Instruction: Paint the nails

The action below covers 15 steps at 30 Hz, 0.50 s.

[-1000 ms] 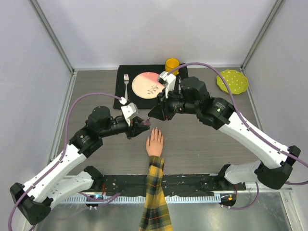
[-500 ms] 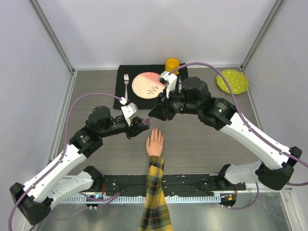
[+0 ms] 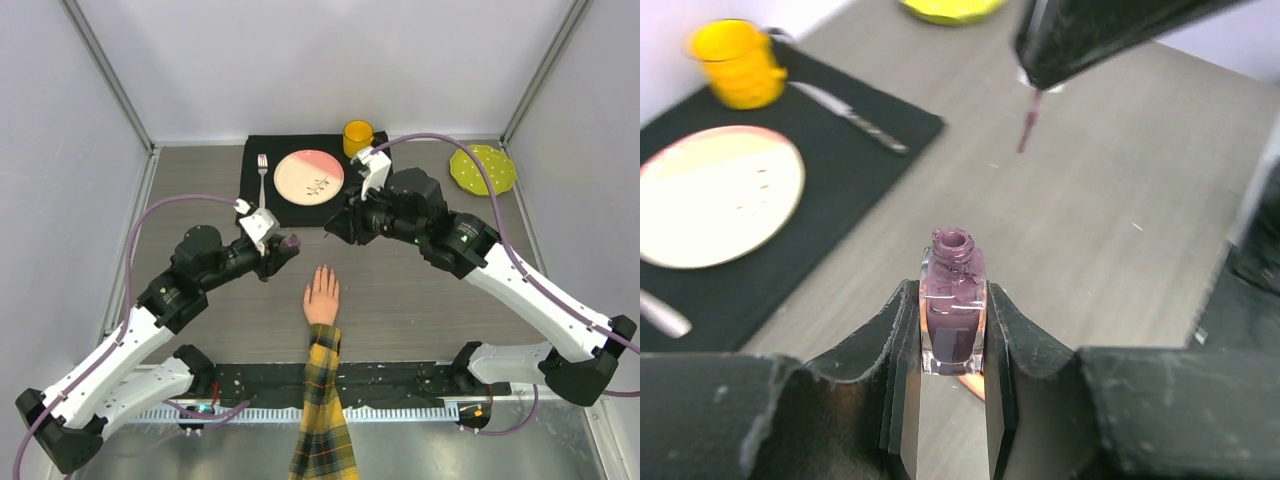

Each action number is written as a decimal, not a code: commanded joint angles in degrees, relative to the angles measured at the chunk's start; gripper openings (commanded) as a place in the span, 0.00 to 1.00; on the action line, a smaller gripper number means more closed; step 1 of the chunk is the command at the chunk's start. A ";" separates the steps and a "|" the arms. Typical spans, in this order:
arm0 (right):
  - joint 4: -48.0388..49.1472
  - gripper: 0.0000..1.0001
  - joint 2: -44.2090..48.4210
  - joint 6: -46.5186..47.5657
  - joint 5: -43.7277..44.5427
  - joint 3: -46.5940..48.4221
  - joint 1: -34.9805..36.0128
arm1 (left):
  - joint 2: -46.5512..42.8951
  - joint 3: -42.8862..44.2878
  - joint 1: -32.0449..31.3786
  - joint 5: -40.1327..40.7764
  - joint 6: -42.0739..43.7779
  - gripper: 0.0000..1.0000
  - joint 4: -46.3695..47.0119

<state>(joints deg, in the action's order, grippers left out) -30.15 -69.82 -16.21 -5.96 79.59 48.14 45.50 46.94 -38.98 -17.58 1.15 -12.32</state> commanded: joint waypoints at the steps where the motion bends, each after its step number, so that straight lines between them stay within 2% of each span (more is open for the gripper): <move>1: 6.50 0.01 3.02 -4.53 2.97 -8.28 -6.73 | -1.03 0.87 -0.13 10.11 -2.19 0.00 5.02; 6: 14.31 0.01 1.54 -5.15 -0.72 -18.92 -12.01 | 3.01 2.19 -0.13 10.46 -3.61 0.00 9.05; 15: 29.34 0.01 -5.14 -6.12 -4.32 -31.50 -12.19 | 18.65 6.76 -0.13 12.66 -4.40 0.00 18.81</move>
<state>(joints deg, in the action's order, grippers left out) -12.75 -73.63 -21.30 -7.51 51.44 35.83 60.71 49.95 -38.98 -7.44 -2.61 -2.74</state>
